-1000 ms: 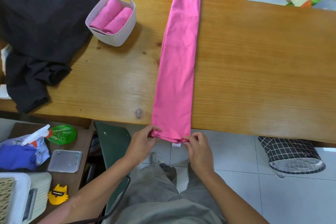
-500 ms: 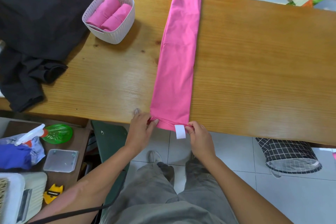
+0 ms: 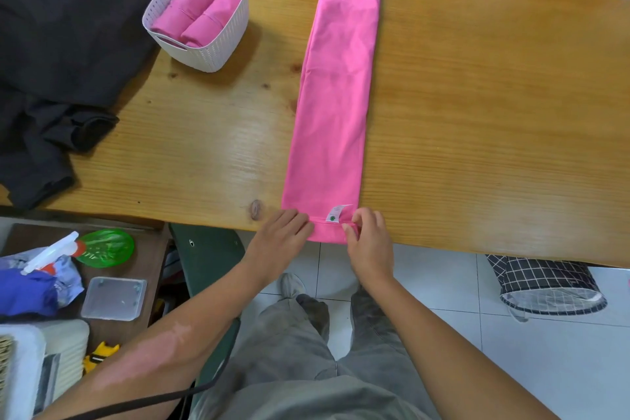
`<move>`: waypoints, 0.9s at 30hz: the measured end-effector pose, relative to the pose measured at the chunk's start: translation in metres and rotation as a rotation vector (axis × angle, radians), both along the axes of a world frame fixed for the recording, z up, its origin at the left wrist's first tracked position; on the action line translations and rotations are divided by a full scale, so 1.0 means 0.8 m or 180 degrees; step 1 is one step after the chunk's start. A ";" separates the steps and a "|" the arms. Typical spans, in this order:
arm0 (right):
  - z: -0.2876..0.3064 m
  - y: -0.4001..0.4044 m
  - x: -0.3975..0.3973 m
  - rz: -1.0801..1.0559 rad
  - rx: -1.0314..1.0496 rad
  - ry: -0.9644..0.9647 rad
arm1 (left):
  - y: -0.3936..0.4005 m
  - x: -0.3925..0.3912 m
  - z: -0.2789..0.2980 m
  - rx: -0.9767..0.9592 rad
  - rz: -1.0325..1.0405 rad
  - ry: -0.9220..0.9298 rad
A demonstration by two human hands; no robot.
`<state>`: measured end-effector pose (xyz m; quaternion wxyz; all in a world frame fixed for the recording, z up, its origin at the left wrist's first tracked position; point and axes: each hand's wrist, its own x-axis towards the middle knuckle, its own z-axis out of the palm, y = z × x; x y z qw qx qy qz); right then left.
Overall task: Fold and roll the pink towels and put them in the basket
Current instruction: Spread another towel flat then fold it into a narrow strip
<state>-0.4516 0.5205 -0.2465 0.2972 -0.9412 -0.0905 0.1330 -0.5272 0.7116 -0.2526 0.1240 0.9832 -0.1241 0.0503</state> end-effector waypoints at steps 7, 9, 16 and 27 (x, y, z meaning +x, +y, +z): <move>-0.001 -0.008 0.000 0.1048 -0.0373 -0.1241 | 0.007 -0.015 -0.009 0.0079 -0.0082 0.0032; -0.004 -0.015 -0.007 0.1356 -0.0413 -0.1344 | 0.006 -0.012 -0.008 0.0035 -0.0054 0.0055; -0.013 -0.023 -0.016 0.1665 -0.0919 -0.1178 | 0.005 -0.006 -0.003 0.0051 0.0089 0.0148; 0.010 0.008 0.040 0.0755 -0.0023 0.0039 | 0.006 0.046 0.010 -0.1637 0.1814 0.0930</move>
